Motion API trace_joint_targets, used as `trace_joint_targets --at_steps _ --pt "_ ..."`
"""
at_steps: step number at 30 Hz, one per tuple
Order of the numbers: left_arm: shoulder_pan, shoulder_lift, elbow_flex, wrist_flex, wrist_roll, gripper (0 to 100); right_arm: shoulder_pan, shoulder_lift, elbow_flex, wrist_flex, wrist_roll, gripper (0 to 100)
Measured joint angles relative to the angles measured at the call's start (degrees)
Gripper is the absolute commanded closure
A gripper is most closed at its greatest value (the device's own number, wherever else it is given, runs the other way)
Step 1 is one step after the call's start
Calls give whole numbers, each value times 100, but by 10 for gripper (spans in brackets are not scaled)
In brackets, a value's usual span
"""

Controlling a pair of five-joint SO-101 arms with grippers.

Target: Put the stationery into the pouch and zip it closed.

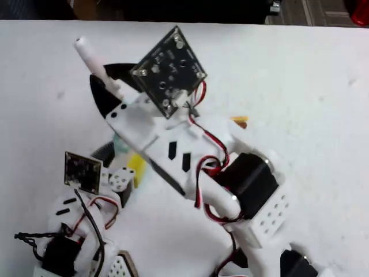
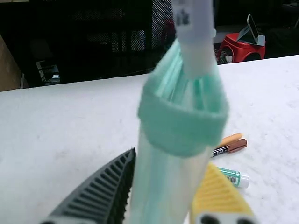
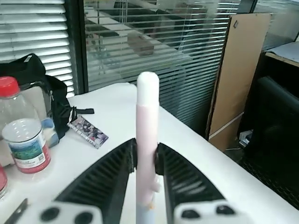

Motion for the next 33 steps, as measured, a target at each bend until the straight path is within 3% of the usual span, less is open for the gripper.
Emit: trace_joint_targets --at_steps 9,18,20,25,33 --pt "0 0 0 0 0 809 -9 -281 264 -53 0 982" --pt "9 0 0 0 0 809 325 -677 1626 -88 0 974" --pt "9 0 0 0 0 809 352 -941 1969 -88 0 917" --pt "9 0 0 0 0 809 352 -1459 2251 88 0 662" --pt "9 0 0 0 0 809 607 -1670 2251 149 0 721"
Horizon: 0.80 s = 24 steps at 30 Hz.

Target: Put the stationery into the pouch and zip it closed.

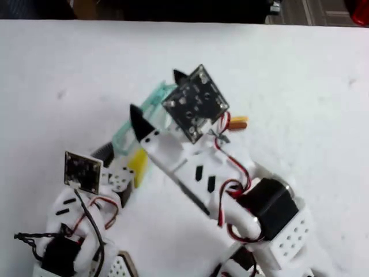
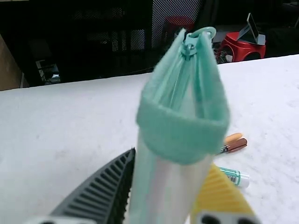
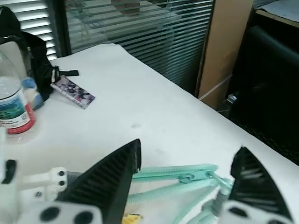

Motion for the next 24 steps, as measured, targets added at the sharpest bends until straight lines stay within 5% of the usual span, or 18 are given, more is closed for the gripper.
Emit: trace_joint_targets --at_steps 9,19,24 --pt "0 0 0 0 0 809 1758 53 0 0 158 722" --pt "-26 -9 79 0 0 809 3481 2488 0 519 1767 728" --pt "-308 0 273 -308 0 809 3868 4079 0 510 2796 860"
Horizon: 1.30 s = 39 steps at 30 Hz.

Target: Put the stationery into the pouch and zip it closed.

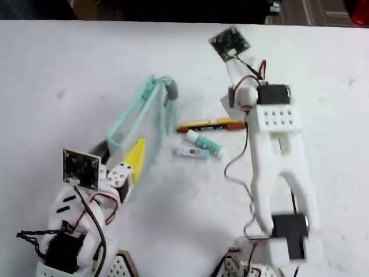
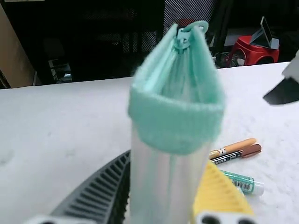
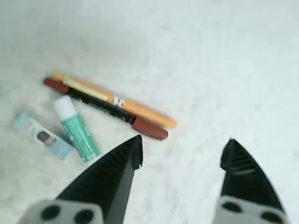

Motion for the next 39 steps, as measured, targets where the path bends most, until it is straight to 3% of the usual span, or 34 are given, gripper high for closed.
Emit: trace_joint_targets --at_steps 6,14,26,39 --pt "-9 0 26 -9 0 809 -18 1204 0 -642 1354 794" --pt "-9 0 26 -9 0 809 -114 2145 0 -1389 1644 773" --pt "-9 0 26 -9 0 809 -316 2866 -440 -1662 1644 799" --pt "-9 0 26 -9 0 809 -360 3262 -853 -1064 2629 812"
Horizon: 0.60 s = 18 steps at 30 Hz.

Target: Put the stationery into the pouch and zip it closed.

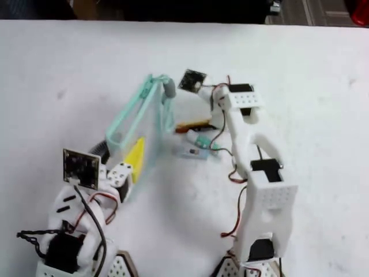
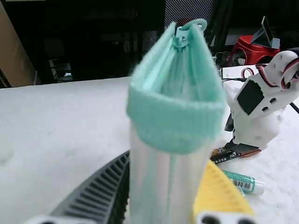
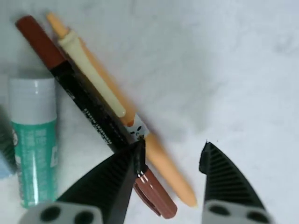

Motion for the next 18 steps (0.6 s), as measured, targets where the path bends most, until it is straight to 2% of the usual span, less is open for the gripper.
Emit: trace_joint_targets --at_steps 4,9,11,14,16,18 --pt "0 0 0 0 0 809 -9 237 -334 615 545 814" --pt "0 0 0 0 0 809 -9 571 -756 862 633 817" --pt "0 0 0 0 0 809 -9 703 -949 879 642 864" --pt "0 0 0 0 0 809 18 1029 -1345 923 642 994" --pt "0 0 0 0 0 809 88 1213 -1653 941 642 961" --pt "0 0 0 0 0 809 158 1345 -1908 1002 633 981"
